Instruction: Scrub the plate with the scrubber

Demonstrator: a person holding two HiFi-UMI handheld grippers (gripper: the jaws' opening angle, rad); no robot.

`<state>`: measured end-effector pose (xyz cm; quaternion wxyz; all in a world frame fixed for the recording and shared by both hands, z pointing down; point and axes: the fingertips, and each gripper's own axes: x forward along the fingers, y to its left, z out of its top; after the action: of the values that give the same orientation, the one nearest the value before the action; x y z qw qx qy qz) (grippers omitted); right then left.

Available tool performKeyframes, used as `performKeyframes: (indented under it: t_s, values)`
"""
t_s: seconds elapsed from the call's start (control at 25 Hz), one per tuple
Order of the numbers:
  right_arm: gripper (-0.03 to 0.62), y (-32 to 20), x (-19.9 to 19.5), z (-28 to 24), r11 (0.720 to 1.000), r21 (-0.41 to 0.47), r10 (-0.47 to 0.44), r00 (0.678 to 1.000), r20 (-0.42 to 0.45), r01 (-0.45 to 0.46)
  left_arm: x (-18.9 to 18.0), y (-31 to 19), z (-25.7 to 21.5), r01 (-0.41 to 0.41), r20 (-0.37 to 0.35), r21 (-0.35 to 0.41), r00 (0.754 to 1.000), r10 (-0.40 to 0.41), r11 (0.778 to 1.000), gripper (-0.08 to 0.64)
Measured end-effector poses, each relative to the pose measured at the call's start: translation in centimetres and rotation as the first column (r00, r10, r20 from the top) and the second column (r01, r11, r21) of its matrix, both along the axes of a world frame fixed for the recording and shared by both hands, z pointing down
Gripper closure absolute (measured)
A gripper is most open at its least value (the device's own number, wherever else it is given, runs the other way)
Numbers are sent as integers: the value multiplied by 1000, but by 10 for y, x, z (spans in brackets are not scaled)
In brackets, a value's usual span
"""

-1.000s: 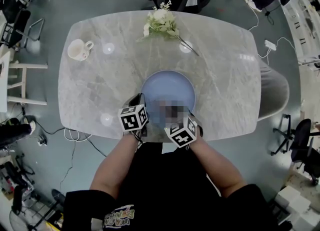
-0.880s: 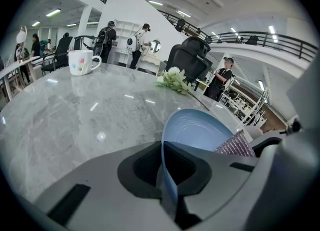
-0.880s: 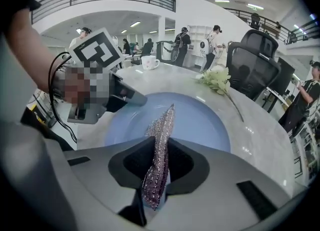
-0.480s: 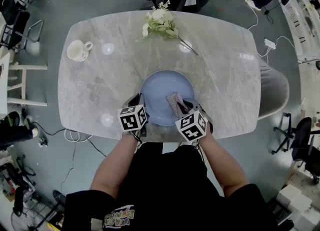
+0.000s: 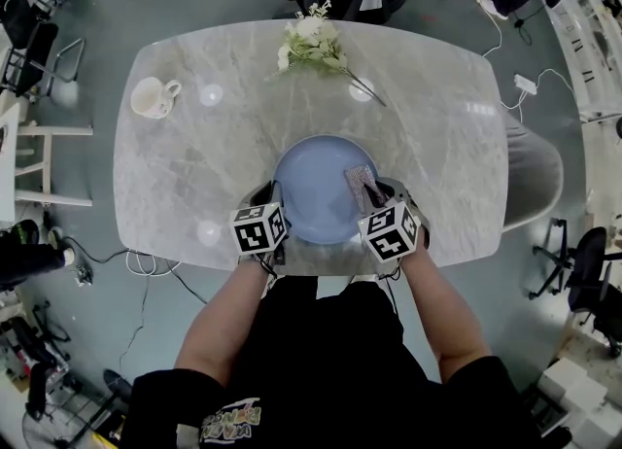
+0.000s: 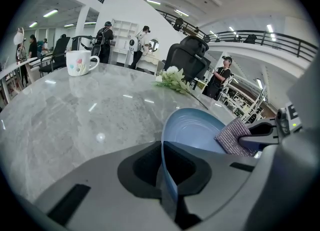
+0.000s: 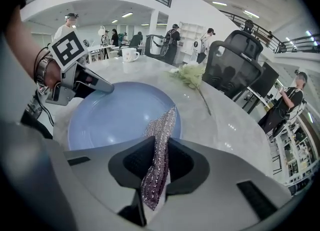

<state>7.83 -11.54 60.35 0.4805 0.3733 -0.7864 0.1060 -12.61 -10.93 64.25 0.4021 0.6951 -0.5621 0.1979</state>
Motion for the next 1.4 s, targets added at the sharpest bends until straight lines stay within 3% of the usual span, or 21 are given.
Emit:
performKeyframes:
  t_s: [0.8,1.0,1.12,1.24,1.4]
  values:
    - [517,-43,20,-26,990,95,99,995,29,-102,1,-1,1,-19,4,0,1000,19,1000,534]
    - [517,-52,18,-47,978,108,160,974,158,-178,1,-1,1,-56,29,6,998,56,998,528]
    - [517,-53,20,-58,968,76,208,934,290,-239,4,0,-5,-87,46,38,995,85,995,495]
    - [517,-50,21,-67,961,38,238,888,395,-274,8,-1,-18,-116,84,101,991,107,988,384]
    - [517,-43,26,-81,960,32,232,849,475,-279,10,-3,-46,-125,152,189,984,97,974,385]
